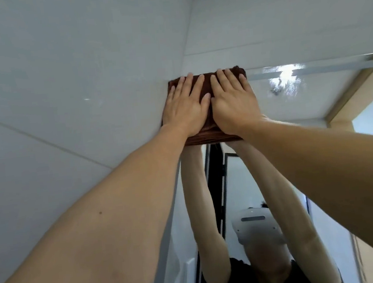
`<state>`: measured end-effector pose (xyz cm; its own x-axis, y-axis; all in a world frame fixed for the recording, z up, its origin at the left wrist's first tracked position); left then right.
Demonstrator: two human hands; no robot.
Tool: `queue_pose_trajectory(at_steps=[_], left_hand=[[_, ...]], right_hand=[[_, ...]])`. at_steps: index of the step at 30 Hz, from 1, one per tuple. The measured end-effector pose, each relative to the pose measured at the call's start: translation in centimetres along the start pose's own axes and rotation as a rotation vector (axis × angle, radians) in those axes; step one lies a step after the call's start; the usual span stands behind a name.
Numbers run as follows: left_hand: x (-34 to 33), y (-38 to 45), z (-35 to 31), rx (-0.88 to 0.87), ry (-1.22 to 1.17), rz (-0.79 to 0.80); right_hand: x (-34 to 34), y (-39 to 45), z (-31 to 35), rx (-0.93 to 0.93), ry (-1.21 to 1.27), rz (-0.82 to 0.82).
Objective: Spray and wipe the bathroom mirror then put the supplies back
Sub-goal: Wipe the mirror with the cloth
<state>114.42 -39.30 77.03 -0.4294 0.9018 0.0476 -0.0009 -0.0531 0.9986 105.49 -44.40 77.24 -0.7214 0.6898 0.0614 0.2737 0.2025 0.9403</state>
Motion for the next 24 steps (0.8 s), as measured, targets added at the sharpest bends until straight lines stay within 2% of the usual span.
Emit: queue_pose_trajectory(at_steps=[12, 24], left_hand=[[0.0, 1.6, -1.5, 0.078, 0.004, 0.017], [-1.0, 1.3, -15.4, 0.018, -0.017, -0.023]], right_hand=[[0.8, 1.1, -1.9, 0.044, -0.002, 0.013], [4.7, -4.2, -14.0, 0.035, -0.107, -0.005]])
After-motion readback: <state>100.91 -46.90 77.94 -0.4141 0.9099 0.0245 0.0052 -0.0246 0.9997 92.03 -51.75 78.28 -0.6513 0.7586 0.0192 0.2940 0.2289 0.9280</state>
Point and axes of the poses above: each hand's wrist, its own y-axis towards the middle knuckle, its own x-axis out of the back of the hand, z = x × y, the point moved 10 cm from there along y, towards the middle knuckle, and after that the axes turned 1 degree about -x, right-handed, at the moved point
